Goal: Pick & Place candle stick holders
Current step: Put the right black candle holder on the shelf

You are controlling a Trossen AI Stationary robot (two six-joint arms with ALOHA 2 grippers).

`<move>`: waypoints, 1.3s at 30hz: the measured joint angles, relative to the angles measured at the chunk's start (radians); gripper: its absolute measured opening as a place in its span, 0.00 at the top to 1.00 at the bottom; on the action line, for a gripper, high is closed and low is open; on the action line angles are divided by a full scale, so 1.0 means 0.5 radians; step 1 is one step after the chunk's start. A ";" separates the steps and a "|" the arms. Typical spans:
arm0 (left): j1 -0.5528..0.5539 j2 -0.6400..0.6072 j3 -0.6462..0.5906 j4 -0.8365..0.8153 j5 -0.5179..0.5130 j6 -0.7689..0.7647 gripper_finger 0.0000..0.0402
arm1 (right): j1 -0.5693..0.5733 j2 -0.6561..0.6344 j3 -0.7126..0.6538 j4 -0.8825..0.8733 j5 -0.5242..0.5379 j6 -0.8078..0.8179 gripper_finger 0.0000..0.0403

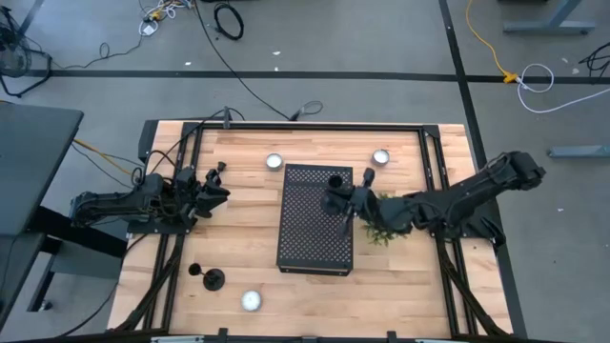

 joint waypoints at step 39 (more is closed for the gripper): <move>0.000 0.000 0.000 -0.001 -0.069 0.157 0.77 | -0.756 -0.196 -0.855 0.868 -0.682 0.051 1.00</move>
